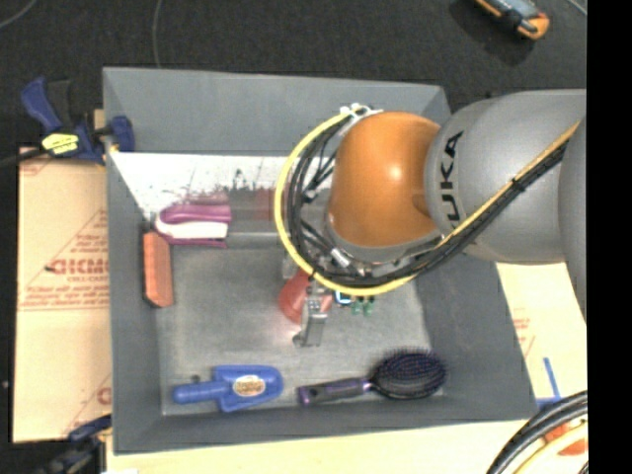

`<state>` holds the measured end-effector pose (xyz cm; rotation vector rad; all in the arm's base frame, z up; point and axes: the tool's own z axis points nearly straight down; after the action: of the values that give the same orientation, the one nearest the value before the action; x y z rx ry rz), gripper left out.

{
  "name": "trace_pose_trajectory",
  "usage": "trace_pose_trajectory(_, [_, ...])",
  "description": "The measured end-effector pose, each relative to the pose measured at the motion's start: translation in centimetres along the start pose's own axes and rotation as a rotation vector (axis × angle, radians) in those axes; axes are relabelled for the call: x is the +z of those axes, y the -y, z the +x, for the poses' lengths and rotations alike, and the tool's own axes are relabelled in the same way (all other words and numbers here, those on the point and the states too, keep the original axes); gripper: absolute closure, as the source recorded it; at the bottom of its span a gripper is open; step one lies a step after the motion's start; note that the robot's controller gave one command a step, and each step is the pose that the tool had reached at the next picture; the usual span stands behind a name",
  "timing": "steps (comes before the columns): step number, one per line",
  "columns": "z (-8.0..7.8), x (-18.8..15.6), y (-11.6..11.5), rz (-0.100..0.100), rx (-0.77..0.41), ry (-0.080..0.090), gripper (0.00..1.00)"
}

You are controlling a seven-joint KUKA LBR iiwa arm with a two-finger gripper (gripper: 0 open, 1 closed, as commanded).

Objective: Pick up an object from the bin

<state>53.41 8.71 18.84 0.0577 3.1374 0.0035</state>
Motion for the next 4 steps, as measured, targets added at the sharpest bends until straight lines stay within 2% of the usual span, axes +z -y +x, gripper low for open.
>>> trace_pose_trajectory(1, [0.0, 0.0, 0.1, 0.0, 0.004, 0.0, 0.0])
trace_pose_trajectory(2, [-2.7, 3.9, -1.4, 0.0, -0.217, 0.005, 0.0])
trace_pose_trajectory(3, [0.1, 0.3, 0.6, 0.0, 0.033, 0.003, 1.0])
trace_pose_trajectory(4, [0.1, 0.3, 0.6, 0.0, 0.033, 0.003, 1.0])
